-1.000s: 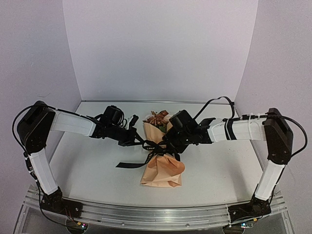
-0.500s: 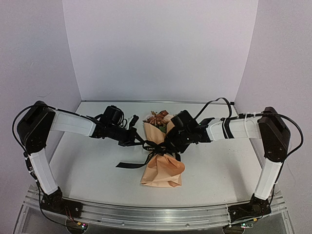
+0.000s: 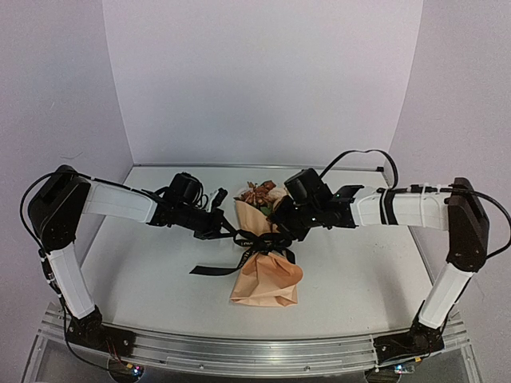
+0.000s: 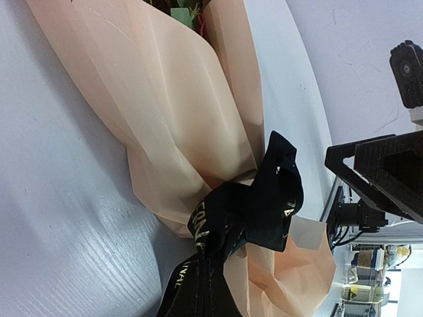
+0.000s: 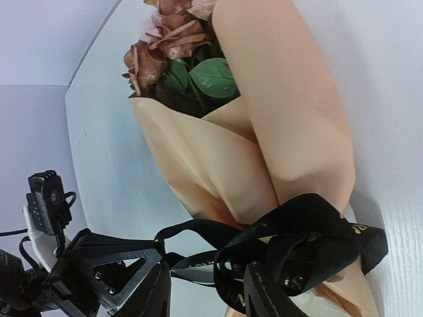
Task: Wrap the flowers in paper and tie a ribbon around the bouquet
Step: Tie the half-tied ribbon around the folded bouquet.
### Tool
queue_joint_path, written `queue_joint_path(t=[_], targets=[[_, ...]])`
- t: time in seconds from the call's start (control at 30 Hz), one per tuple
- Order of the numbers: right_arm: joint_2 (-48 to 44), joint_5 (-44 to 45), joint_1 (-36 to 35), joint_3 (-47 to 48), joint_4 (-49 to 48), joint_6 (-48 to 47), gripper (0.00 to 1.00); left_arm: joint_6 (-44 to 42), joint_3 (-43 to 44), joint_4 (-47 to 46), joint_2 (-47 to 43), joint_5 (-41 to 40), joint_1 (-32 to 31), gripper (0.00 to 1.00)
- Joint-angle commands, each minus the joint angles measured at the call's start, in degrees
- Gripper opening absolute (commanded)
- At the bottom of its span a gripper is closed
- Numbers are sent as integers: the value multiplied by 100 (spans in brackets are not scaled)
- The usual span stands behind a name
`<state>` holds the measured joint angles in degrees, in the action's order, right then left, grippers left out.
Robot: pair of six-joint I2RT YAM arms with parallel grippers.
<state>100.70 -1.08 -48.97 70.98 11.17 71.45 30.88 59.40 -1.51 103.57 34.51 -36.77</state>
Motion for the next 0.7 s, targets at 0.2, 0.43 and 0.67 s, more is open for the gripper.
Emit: queue_joint_path(t=[0.2,0.43,0.67], targets=[[866,-826,-50,659,14,0,41,-506,298,408,-102,224,-14,0],[1056,-851,-40,635,12,127,40,-565,323,469,-74,258,-14,0],[1319,-829,-12,785,12,185,35,-565,332,489,-74,237,-14,0]])
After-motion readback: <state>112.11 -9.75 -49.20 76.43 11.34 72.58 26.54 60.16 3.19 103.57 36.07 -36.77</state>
